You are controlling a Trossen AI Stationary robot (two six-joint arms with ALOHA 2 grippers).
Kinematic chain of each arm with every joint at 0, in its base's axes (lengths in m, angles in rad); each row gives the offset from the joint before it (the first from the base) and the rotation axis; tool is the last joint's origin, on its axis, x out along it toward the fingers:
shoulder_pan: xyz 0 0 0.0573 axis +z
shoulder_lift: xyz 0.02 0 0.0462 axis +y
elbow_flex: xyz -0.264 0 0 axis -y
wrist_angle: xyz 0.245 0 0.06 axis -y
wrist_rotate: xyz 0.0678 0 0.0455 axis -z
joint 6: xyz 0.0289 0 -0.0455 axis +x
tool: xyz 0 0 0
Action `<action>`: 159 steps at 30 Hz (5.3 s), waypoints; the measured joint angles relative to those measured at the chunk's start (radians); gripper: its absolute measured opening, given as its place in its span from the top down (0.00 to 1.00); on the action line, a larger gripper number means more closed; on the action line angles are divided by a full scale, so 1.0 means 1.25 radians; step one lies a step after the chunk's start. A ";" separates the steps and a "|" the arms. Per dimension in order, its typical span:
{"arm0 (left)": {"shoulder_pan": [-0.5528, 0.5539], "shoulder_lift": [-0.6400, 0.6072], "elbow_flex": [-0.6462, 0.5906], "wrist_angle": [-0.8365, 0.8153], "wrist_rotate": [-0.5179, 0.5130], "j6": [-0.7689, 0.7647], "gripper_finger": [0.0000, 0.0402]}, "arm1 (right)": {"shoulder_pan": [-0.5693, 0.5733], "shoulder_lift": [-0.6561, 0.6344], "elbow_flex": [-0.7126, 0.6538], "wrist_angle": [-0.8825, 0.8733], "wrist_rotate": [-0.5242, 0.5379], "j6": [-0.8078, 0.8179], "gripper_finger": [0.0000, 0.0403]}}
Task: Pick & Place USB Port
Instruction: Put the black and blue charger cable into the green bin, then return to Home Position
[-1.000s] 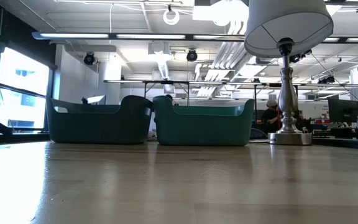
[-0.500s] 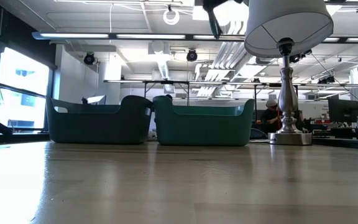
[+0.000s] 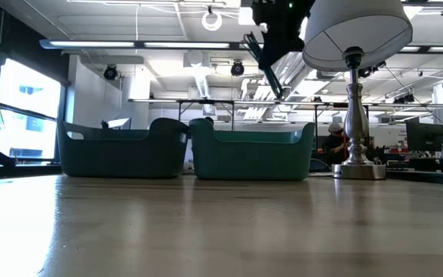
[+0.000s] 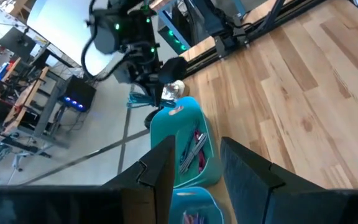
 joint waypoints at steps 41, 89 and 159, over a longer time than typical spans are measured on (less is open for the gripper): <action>0.000 -0.304 -0.130 -0.073 -0.040 0.000 1.00 | 0.120 -0.050 0.510 -0.256 -0.246 -0.005 0.99; 0.000 -0.658 -1.204 0.819 -0.109 0.032 1.00 | 0.121 -1.060 -1.164 0.885 -0.389 0.112 1.00; 0.000 -0.883 -1.560 1.289 0.475 0.415 1.00 | 0.120 -1.059 -1.289 0.814 -0.223 0.042 1.00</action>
